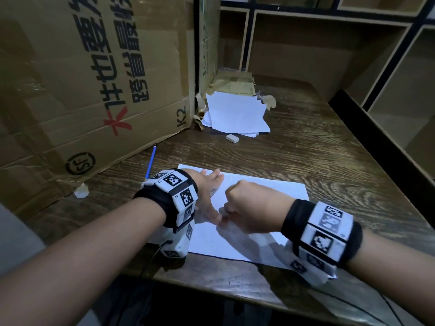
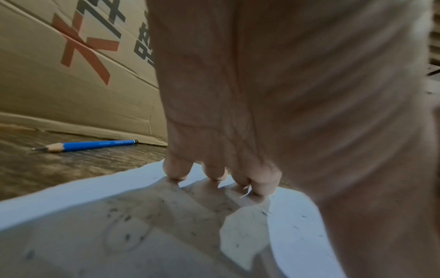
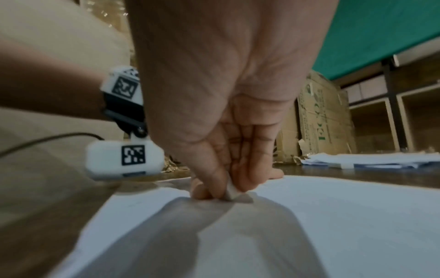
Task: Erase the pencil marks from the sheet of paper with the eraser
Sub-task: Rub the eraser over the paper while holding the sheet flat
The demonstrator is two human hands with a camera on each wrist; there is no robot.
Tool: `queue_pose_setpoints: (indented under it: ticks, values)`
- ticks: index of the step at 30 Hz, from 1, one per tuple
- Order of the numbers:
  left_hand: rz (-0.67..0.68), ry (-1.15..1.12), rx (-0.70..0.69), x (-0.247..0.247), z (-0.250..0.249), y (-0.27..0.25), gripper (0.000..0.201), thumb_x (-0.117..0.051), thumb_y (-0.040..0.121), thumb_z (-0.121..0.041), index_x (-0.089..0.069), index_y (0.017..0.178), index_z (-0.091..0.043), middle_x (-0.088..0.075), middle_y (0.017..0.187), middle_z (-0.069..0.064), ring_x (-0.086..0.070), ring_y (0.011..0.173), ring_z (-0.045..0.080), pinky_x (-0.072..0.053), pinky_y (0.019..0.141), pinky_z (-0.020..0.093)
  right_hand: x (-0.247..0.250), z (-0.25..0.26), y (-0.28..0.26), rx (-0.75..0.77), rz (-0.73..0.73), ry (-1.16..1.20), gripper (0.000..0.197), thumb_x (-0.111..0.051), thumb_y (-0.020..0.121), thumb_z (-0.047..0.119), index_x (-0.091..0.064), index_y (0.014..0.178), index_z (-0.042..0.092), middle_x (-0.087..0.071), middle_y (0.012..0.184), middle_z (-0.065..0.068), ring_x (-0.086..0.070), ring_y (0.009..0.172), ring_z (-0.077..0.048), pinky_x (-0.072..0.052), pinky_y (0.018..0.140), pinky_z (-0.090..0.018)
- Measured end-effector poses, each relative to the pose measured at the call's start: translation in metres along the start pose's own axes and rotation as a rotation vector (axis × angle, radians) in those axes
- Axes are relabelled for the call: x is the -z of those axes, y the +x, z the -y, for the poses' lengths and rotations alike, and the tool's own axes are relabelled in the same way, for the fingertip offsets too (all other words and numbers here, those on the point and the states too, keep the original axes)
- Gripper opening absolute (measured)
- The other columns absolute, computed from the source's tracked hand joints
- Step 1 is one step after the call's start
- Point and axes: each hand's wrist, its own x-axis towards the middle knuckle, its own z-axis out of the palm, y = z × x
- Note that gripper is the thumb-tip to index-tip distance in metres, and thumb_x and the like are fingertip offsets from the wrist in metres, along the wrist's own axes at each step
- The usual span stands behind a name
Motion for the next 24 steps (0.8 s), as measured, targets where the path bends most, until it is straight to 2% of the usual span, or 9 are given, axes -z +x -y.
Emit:
queue_pose_setpoints:
  ticks: [3,5,8,11,15,16,18,20,24]
  values:
    - [0.013,-0.006,0.004,0.001,-0.001,-0.001,0.140,-0.069,0.068,-0.078,0.026,0.154,-0.021,0.030,0.161,-0.009,0.019,0.152,0.022,-0.012,0.123,0.052,0.007,-0.008,0.003,-0.065,0.049,0.053,0.042,-0.057,0.091,0.041,-0.051,0.056,0.020,-0.053,0.062,-0.003,-0.052,0.062,-0.025,-0.049,0.062,-0.039]
    - [0.022,-0.016,-0.004,0.004,0.001,0.000,0.145,-0.070,0.062,-0.083,0.026,0.154,-0.024,0.031,0.161,-0.009,0.020,0.152,0.023,-0.010,0.123,0.053,0.014,-0.018,0.018,-0.112,0.004,0.030,0.042,-0.059,0.092,0.027,-0.040,0.054,0.022,-0.045,0.059,0.000,-0.051,0.061,-0.026,-0.049,0.062,-0.037]
    - [0.035,-0.025,-0.011,0.005,0.001,0.001,0.142,-0.071,0.062,-0.081,0.024,0.155,-0.031,0.031,0.161,-0.012,0.021,0.151,0.024,-0.007,0.120,0.055,0.014,-0.019,0.030,-0.129,-0.092,0.034,0.043,-0.056,0.092,0.018,-0.035,0.055,0.022,-0.041,0.061,0.001,-0.050,0.060,-0.026,-0.046,0.061,-0.035]
    - [0.003,0.016,0.002,0.005,-0.003,-0.001,0.140,-0.072,0.065,-0.078,0.024,0.155,-0.030,0.029,0.162,-0.008,0.017,0.152,0.024,-0.012,0.120,0.054,0.007,-0.011,0.017,-0.082,-0.036,0.031,0.042,-0.055,0.093,0.024,-0.040,0.054,0.017,-0.040,0.060,0.000,-0.045,0.057,-0.022,-0.039,0.061,-0.035]
    - [-0.001,0.005,0.021,0.006,-0.004,0.001,0.141,-0.073,0.067,-0.075,0.024,0.156,-0.024,0.029,0.162,-0.009,0.018,0.152,0.023,-0.012,0.122,0.052,0.007,-0.006,0.005,-0.015,0.043,0.097,0.040,-0.055,0.090,0.038,-0.066,0.065,0.009,-0.055,0.060,-0.003,-0.049,0.061,-0.024,-0.046,0.063,-0.039]
    - [0.001,-0.005,0.015,0.006,-0.001,0.002,0.143,-0.074,0.064,-0.077,0.024,0.155,-0.027,0.029,0.162,-0.011,0.018,0.152,0.023,-0.009,0.121,0.053,0.008,-0.010,0.011,-0.030,0.025,0.070,0.037,-0.057,0.091,0.033,-0.064,0.061,0.011,-0.050,0.060,-0.003,-0.048,0.062,-0.024,-0.045,0.063,-0.038]
    - [0.010,-0.032,-0.004,0.007,0.002,0.003,0.146,-0.075,0.057,-0.081,0.023,0.155,-0.035,0.029,0.161,-0.014,0.020,0.151,0.024,-0.005,0.120,0.055,0.013,-0.020,0.024,-0.074,-0.051,0.044,0.039,-0.058,0.090,0.022,-0.046,0.053,0.019,-0.040,0.060,0.001,-0.049,0.063,-0.026,-0.046,0.064,-0.037]
    - [0.012,-0.051,-0.009,0.008,0.003,0.004,0.144,-0.076,0.056,-0.081,0.019,0.155,-0.037,0.028,0.162,-0.016,0.021,0.151,0.024,-0.003,0.119,0.055,0.013,-0.025,0.031,-0.095,-0.111,0.053,0.042,-0.057,0.089,0.017,-0.035,0.054,0.023,-0.040,0.062,0.002,-0.052,0.064,-0.028,-0.050,0.063,-0.039]
    - [0.013,0.011,0.031,0.008,-0.002,0.004,0.146,-0.075,0.060,-0.078,0.023,0.155,-0.029,0.030,0.162,-0.011,0.019,0.152,0.024,-0.006,0.120,0.059,0.001,-0.019,0.016,-0.024,-0.048,0.087,0.044,-0.060,0.090,0.022,-0.037,0.052,0.024,-0.045,0.064,-0.002,-0.043,0.060,-0.021,-0.039,0.057,-0.034]
